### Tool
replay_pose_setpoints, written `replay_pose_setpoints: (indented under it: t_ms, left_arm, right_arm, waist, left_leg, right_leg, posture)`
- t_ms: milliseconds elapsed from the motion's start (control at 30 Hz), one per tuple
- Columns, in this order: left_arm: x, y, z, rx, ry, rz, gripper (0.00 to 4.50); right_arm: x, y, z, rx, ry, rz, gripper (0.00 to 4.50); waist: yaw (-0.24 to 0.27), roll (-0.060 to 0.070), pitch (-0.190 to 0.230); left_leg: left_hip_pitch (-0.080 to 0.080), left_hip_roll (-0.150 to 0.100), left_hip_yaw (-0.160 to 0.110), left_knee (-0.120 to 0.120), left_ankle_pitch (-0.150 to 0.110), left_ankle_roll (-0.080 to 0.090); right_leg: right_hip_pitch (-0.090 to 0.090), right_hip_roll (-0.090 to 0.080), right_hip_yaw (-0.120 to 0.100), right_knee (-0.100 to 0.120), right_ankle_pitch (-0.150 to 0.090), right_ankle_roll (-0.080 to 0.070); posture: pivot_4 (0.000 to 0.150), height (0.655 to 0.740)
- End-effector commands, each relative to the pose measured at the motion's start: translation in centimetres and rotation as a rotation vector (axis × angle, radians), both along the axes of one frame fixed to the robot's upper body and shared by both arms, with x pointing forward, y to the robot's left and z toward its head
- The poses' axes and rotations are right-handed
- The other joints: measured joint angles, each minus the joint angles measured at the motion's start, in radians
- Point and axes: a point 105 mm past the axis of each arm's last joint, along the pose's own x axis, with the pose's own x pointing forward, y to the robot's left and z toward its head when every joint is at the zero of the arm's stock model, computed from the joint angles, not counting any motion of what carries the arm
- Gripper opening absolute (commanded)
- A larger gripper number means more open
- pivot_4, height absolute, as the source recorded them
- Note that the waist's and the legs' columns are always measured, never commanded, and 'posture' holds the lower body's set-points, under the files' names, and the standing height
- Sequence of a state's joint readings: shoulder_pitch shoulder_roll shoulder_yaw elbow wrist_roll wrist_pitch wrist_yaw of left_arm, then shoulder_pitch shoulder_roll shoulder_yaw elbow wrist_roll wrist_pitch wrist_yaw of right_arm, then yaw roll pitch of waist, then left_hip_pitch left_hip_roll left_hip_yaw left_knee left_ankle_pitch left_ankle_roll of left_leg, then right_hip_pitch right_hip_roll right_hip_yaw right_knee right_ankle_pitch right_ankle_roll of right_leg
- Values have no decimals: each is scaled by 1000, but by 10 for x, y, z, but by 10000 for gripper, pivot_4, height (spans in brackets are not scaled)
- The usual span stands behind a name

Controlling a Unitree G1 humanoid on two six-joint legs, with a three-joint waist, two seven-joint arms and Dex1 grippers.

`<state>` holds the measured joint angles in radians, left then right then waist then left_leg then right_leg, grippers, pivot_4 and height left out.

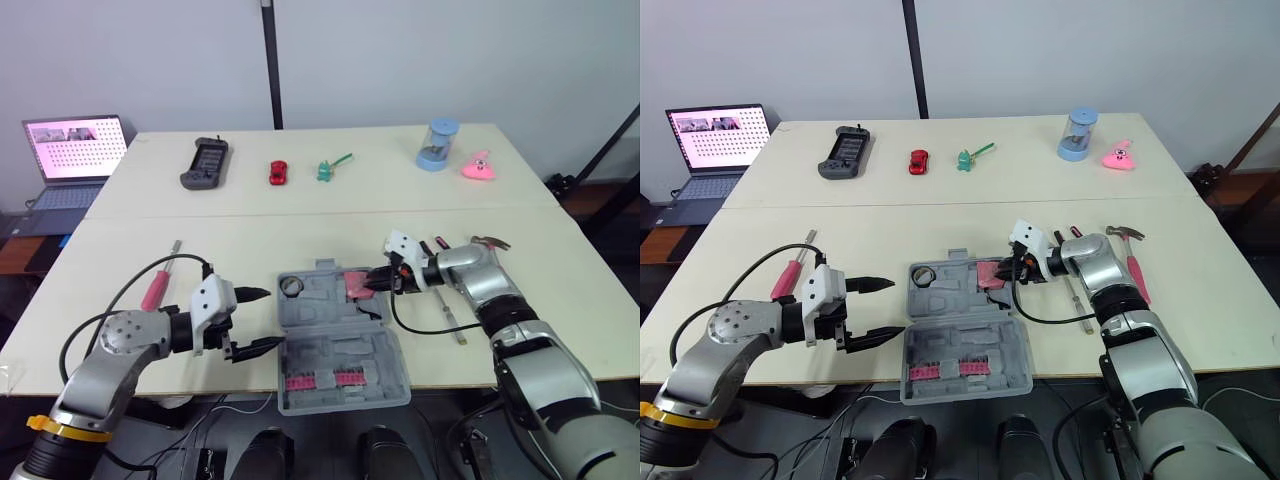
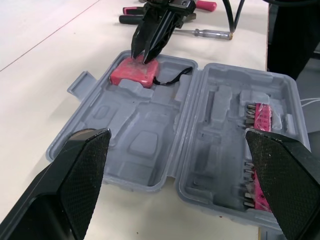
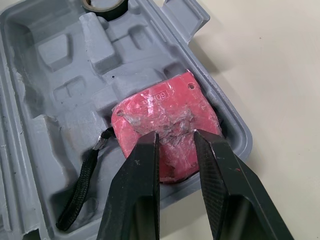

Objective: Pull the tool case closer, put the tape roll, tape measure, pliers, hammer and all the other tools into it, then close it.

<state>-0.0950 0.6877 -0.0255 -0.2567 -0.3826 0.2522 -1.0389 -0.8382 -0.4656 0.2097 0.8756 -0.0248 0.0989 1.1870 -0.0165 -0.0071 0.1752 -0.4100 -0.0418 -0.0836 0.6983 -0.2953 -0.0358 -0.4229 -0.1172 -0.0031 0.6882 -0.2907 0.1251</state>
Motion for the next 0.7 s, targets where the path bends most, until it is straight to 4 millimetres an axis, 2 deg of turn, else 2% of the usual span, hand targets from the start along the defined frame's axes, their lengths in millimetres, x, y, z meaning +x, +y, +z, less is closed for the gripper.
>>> replay_pose_setpoints:
  t_ms: [33, 100, 200, 267, 367, 500, 533, 600, 700]
  left_arm:
    - [3, 5, 7, 11, -30, 11, 45000]
    - [4, 9, 8, -2, -31, 33, 45000]
    - [14, 26, 8, -49, -29, 159, 45000]
    - [13, 42, 1, -80, -4, 237, 45000]
    - [10, 79, -5, -109, -19, 397, 45000]
    - [6, 136, -9, -118, -93, 668, 45000]
    - [3, 148, -10, -128, -110, 725, 45000]
    - [-4, 168, -12, -139, -132, 821, 45000]
    - [-25, 203, -20, -150, -162, 990, 45000]
  right_arm:
    - [3, 2, 13, 88, -113, -10, 11748]
    - [7, 0, 29, 134, -198, -27, 11748]
    - [-4, -15, 44, 138, -306, 22, 11748]
    - [-10, -28, 50, 185, -275, -4, 11748]
    - [-13, -55, 66, 263, -312, -151, 20745]
    - [-33, -91, 64, 214, -414, -286, 41076]
    - [-37, -100, 64, 209, -433, -326, 44511]
    - [-45, -118, 65, 217, -460, -412, 44511]
    - [-64, -164, 67, 240, -521, -611, 44511]
  waist:
    - [-1, 0, 0]
    - [-3, 1, 1]
    - [-1, 2, 1]
    - [-1, 2, 1]
    - [-3, 2, 1]
    - [6, 1, 1]
    - [6, 1, 1]
    - [6, 1, 1]
    - [6, 1, 1]
  left_leg:
    - [0, 0, 0, 0, 0, 0]
    - [0, 0, 1, 0, 0, 0]
    - [-1, 0, 1, 0, 0, 0]
    - [-2, 1, 1, 0, 0, 0]
    - [-2, 1, 1, -1, 0, 1]
    - [-2, 2, 1, -1, -1, 1]
    - [-2, 2, 1, -1, -1, 1]
    - [-2, 1, 1, -1, -1, 1]
    - [-2, 1, 2, 0, -1, 2]
  right_leg:
    - [0, 0, 0, 0, 0, 0]
    - [-1, 0, 0, 0, 0, 0]
    - [-3, 0, 1, 1, 0, 0]
    - [-3, 0, 0, 1, 0, 0]
    - [-3, 0, 1, 0, 0, 0]
    - [-3, 0, 0, 0, 0, 0]
    - [-3, -1, 0, 0, 0, 0]
    - [-2, -2, 0, -1, 0, 0]
    - [-2, -2, 1, -1, 0, 0]
  posture:
    - [1500, 6753]
    - [1500, 6753]
    - [1500, 6753]
    - [1500, 6753]
    - [1500, 6753]
    - [1500, 6753]
    - [1500, 6753]
    - [1500, 6753]
    - [1500, 6753]
